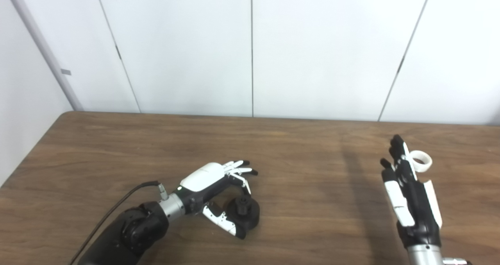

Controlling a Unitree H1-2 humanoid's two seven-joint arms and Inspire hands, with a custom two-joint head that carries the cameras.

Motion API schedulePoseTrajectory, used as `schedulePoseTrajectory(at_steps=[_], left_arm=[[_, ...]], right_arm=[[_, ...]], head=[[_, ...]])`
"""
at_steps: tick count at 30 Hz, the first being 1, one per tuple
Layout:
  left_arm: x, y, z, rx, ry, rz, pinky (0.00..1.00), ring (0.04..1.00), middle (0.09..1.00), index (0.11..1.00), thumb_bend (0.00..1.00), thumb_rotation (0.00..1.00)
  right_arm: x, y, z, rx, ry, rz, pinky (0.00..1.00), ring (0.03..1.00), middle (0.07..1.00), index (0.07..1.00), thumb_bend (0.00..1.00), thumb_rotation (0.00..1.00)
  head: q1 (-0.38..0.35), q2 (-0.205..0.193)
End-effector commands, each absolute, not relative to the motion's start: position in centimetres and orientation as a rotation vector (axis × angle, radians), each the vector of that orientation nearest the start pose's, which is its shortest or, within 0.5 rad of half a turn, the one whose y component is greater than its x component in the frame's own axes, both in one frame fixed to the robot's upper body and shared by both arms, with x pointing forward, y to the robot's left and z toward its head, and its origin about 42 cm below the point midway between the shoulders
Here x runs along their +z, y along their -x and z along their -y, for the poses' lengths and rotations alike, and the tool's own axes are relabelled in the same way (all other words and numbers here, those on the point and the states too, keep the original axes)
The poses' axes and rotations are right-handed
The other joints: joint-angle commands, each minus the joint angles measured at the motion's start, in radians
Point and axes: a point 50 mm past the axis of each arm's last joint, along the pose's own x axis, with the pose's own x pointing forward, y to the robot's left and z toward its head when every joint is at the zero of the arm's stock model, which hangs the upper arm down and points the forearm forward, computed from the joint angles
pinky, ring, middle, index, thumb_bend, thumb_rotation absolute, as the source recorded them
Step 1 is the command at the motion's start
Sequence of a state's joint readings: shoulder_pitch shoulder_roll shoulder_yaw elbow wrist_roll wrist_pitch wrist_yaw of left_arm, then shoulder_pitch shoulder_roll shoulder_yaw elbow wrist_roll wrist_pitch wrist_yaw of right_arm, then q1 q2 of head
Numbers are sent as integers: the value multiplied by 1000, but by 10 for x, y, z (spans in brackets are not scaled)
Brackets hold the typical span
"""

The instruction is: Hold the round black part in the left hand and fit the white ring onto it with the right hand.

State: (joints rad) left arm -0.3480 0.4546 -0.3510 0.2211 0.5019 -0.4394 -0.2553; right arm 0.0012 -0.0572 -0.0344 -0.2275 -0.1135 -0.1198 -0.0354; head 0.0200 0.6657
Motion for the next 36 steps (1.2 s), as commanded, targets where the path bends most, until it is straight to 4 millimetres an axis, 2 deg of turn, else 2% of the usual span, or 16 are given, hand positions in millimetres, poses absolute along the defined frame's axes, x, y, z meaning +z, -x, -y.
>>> schedulePoseTrajectory(at_steps=[1,9,20,23,36], left_arm=[[154,-364,-238,-785,-1052,439,1000,1000,908,479,525,61],[148,-358,-220,-840,-1081,464,1000,1000,903,479,525,60],[130,-363,-221,-806,-1164,509,1000,1000,899,479,525,59],[123,-364,-221,-788,-1188,536,1000,1000,895,480,525,57],[104,-371,-227,-773,-1238,576,1000,1000,891,480,525,56]], right_arm=[[185,-279,230,-63,165,419,926,1000,1000,999,397,846],[201,-281,231,-67,171,467,943,1000,1000,1000,394,828],[223,-279,228,-101,222,488,997,1000,1000,996,458,893],[227,-279,228,-104,227,507,996,1000,991,986,441,890],[239,-281,235,-134,249,554,979,998,984,983,432,878]], head=[[-4,4],[-14,22],[-30,22],[-56,26],[-88,23]])
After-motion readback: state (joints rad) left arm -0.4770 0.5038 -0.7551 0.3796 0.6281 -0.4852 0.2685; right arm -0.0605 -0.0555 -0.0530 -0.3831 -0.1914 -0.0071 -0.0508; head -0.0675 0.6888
